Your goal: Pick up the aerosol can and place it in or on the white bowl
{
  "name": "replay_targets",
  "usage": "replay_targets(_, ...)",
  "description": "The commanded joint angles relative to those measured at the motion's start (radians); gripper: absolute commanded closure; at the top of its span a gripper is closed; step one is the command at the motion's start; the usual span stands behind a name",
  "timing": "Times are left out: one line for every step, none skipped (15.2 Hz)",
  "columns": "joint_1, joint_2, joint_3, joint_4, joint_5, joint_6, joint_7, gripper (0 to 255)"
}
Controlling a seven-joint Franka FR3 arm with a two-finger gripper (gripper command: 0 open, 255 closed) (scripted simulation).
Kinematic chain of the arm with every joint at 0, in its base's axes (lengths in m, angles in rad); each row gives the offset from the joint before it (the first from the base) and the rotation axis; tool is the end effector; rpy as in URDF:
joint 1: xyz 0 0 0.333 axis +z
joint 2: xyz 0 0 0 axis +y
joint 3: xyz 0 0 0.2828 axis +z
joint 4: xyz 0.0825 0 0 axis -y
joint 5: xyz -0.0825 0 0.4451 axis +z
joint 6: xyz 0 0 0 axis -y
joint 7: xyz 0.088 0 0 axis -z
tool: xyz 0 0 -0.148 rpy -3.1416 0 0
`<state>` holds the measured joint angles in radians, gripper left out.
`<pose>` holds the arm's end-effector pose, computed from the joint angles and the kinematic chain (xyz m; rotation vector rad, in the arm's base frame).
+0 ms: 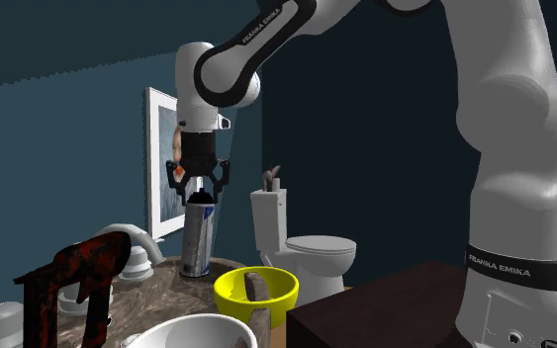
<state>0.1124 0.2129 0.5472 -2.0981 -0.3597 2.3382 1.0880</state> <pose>0.4981 0.3728 0.2270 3.0684 -0.3073 0.2539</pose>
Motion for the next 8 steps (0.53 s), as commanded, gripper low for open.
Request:
replay_targets(-0.004,-0.016,0.005,0.009,0.018,-0.020,-0.015,255)
replay_targets(-0.006,-0.025,0.008,0.013,0.026,-0.031,-0.022,255)
replay_targets(-0.008,-0.033,0.010,0.017,0.034,-0.041,-0.029,255)
replay_targets(-0.003,-0.060,0.021,-0.003,0.051,-0.045,-0.021,255)
replay_targets(0.003,-0.087,0.032,-0.023,0.068,-0.049,-0.014,255)
replay_targets(0.009,-0.114,0.043,-0.041,0.085,-0.054,-0.007,255)
replay_targets(0.016,-0.140,0.054,-0.058,0.104,-0.060,-0.001,255)
replay_targets(0.023,-0.166,0.065,-0.074,0.122,-0.067,0.006,255)
